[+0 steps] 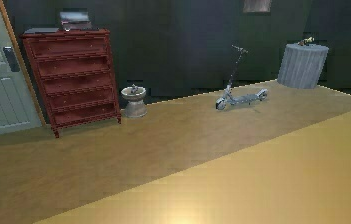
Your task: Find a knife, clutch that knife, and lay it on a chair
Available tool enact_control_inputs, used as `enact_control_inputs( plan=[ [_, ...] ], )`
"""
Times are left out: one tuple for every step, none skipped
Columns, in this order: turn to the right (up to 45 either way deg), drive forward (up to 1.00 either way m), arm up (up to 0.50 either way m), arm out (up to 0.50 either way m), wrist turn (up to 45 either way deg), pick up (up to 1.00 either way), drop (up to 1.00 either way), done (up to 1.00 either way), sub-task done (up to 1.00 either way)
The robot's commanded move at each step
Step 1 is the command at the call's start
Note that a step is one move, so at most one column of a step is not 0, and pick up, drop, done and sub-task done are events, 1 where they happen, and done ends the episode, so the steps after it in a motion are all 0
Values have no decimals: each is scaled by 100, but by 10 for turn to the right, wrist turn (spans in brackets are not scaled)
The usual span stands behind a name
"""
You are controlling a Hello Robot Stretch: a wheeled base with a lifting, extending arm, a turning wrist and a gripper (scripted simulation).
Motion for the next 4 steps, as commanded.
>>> enact_control_inputs(
  plan=[
    [0, 0, 0, 0, 450, 0, 0, 0, 0],
    [0, 0, 0, 0, 450, 0, 0, 0, 0],
    [0, 0, 0, 0, 450, 0, 0, 0, 0],
    [0, 0, 0, 0, 240, 0, 0, 0, 0]
  ],
)
